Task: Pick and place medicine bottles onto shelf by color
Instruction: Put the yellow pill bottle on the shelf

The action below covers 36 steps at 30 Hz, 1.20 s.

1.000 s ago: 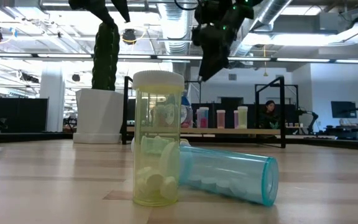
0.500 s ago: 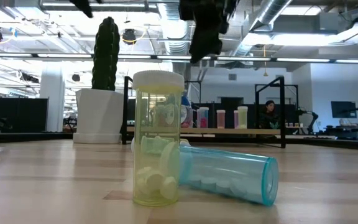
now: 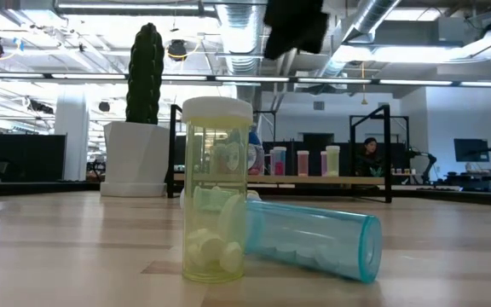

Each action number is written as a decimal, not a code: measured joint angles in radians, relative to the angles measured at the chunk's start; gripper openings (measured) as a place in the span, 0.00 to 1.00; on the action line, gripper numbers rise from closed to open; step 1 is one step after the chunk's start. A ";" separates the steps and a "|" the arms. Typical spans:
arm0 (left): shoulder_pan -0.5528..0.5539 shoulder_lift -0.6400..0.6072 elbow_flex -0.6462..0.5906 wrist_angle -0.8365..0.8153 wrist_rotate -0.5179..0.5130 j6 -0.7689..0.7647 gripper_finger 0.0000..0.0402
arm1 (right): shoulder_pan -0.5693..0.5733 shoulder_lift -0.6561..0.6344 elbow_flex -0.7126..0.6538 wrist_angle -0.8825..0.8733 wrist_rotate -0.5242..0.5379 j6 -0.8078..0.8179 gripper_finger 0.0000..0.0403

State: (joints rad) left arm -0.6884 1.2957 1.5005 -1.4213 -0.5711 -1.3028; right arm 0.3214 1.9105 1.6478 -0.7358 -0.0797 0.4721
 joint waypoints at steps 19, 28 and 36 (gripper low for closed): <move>-0.071 0.103 0.001 0.025 -0.031 -0.269 0.59 | 0.066 0.118 0.002 0.259 -0.277 -0.293 0.64; -0.077 0.113 0.001 0.025 -0.016 -0.410 0.59 | 0.105 0.118 0.002 0.282 -0.155 -0.541 0.66; -0.077 0.112 0.001 0.026 -0.016 -0.444 0.59 | 0.102 0.178 0.001 0.350 -0.124 -0.545 0.66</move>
State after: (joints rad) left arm -0.7654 1.4078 1.5013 -1.3951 -0.5866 -1.7467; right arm 0.4234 2.0888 1.6486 -0.3861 -0.2037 -0.0729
